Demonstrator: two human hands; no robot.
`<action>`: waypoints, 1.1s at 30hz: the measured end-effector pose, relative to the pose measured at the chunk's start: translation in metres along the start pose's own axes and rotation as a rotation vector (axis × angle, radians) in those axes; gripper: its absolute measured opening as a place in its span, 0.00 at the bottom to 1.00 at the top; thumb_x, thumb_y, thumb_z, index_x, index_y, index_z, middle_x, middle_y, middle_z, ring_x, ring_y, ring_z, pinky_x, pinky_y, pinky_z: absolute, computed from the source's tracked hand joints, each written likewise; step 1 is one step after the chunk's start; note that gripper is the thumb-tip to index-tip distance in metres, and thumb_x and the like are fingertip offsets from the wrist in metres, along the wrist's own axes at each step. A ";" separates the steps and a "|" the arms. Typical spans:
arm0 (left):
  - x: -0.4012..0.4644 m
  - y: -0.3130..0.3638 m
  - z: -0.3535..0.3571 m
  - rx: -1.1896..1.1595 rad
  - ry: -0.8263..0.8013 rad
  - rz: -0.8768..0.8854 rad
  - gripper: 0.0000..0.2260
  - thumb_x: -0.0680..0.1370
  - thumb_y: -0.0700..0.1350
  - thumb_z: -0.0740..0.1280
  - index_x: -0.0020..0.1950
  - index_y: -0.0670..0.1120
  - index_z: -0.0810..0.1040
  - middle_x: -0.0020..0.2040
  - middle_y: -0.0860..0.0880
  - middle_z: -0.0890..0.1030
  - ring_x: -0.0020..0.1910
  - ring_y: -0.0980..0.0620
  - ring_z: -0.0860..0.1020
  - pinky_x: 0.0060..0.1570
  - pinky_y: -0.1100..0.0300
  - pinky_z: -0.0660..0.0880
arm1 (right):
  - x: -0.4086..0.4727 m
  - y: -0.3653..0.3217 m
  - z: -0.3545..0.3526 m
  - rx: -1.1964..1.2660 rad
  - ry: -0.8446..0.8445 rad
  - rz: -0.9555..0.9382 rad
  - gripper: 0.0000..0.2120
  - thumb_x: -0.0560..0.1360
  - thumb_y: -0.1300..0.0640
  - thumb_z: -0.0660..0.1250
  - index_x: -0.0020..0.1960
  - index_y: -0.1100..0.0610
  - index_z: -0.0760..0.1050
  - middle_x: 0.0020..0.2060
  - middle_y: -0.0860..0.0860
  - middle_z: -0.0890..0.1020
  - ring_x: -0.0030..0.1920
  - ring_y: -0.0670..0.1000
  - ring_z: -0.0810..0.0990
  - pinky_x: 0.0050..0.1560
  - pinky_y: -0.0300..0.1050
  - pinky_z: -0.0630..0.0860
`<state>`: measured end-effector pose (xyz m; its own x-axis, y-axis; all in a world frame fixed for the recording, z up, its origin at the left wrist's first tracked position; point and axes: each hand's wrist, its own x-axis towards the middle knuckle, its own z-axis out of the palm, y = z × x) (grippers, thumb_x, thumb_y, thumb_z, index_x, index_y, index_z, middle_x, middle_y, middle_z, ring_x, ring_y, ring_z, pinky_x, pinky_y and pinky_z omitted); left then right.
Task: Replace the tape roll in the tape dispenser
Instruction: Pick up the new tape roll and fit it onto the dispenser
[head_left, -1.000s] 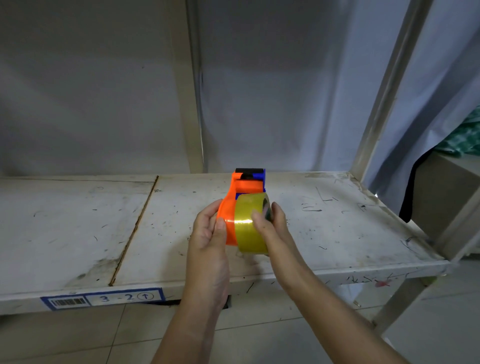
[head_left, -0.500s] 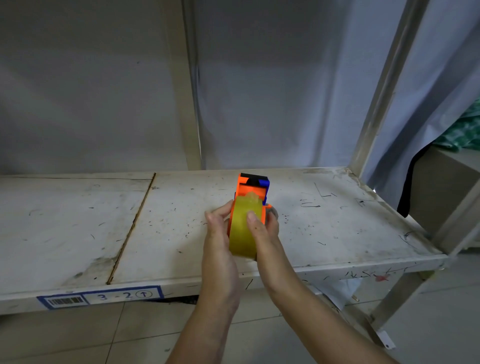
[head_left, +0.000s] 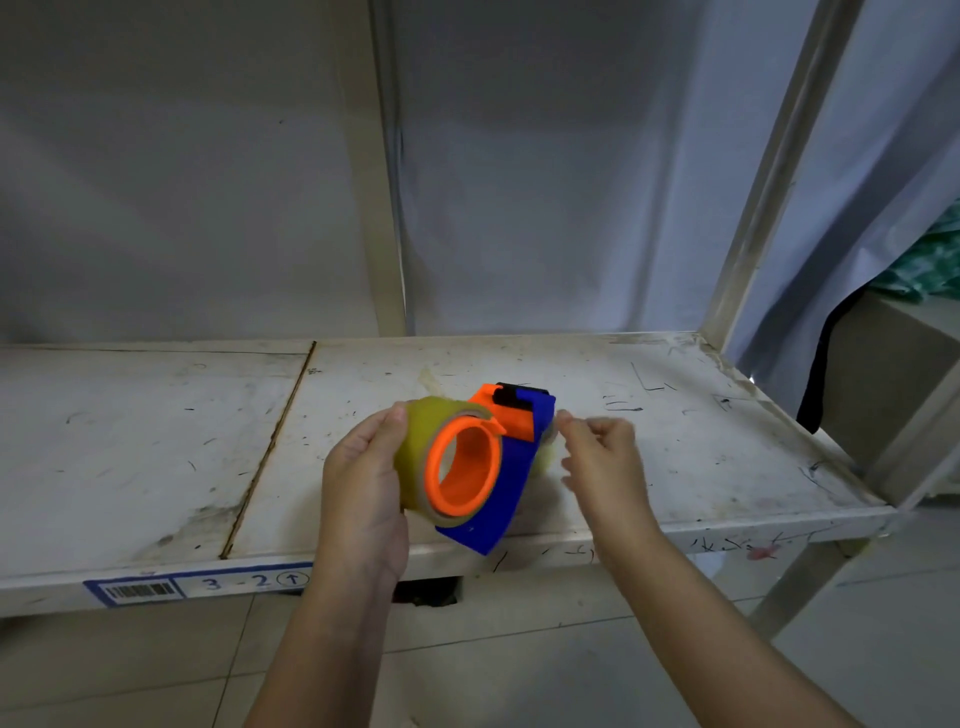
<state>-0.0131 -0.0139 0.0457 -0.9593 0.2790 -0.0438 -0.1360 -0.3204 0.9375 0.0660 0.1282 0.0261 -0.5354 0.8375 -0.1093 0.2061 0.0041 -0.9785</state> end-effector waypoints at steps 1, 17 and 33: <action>0.001 -0.001 0.000 -0.027 -0.006 -0.014 0.08 0.77 0.46 0.63 0.46 0.47 0.81 0.41 0.49 0.83 0.42 0.51 0.80 0.42 0.57 0.76 | 0.002 0.002 0.002 0.089 -0.110 0.155 0.17 0.75 0.42 0.62 0.54 0.54 0.70 0.50 0.53 0.78 0.49 0.53 0.79 0.53 0.54 0.77; 0.001 -0.018 0.003 0.495 -0.131 0.010 0.38 0.65 0.66 0.68 0.69 0.50 0.64 0.62 0.54 0.72 0.60 0.54 0.72 0.54 0.61 0.69 | -0.012 0.029 0.049 0.352 -0.315 0.203 0.10 0.77 0.66 0.59 0.46 0.61 0.79 0.43 0.60 0.83 0.50 0.62 0.82 0.51 0.55 0.79; 0.046 -0.026 -0.032 0.985 -0.278 0.115 0.23 0.70 0.44 0.73 0.61 0.52 0.70 0.51 0.51 0.75 0.51 0.48 0.74 0.48 0.53 0.74 | -0.035 0.033 0.051 -0.173 -0.679 0.394 0.15 0.80 0.53 0.59 0.39 0.59 0.75 0.22 0.50 0.80 0.21 0.44 0.76 0.23 0.35 0.67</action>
<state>-0.0619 -0.0217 0.0079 -0.8453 0.5335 0.0283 0.3366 0.4906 0.8037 0.0499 0.0718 -0.0108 -0.7667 0.2797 -0.5778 0.5780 -0.0909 -0.8110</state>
